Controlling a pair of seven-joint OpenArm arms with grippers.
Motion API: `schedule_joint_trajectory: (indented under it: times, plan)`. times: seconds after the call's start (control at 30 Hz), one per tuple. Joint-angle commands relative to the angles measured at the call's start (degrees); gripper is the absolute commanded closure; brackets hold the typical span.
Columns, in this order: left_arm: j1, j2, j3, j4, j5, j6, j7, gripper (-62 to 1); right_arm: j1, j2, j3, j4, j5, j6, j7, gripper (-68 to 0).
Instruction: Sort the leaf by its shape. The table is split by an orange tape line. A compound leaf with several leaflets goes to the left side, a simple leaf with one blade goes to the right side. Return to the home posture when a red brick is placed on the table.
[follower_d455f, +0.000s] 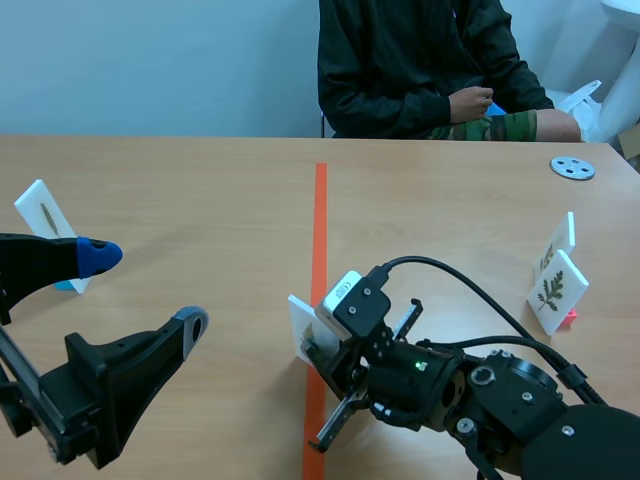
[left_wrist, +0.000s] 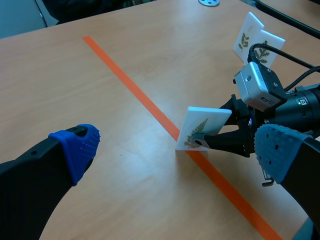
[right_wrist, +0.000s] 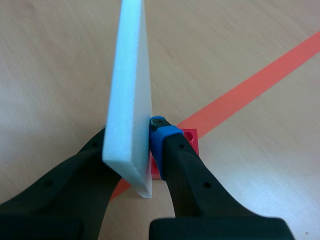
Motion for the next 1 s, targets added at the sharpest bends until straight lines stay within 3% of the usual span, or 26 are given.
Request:
schedule_joint_trajectory:
  times: [0.0, 0.23, 0.5, 0.97]
  plan:
    - [-0.2, 0.0, -0.3, 0.3, -0.6, -0.1, -0.8, -62.3, 0.3, 1.0, 0.6, 2.4, 0.4, 0.0, 0.7, -1.9]
    - [-0.1, 0.0, -0.3, 0.3, -0.5, -0.1, -0.6, -62.3, -4.3, 2.0, 6.1, 10.7, 1.6, 0.5, 0.5, -1.9]
    - [-0.1, 0.0, -0.3, 0.3, -0.5, -0.1, -0.6, -62.3, -12.9, 2.7, 15.2, 19.1, 8.5, 1.8, -1.6, -2.0]
    - [-0.1, 0.0, -0.3, 0.3, -0.5, -0.1, -0.6, -62.3, -23.8, 2.8, 32.6, 25.7, 16.9, 7.0, -6.3, -2.0]
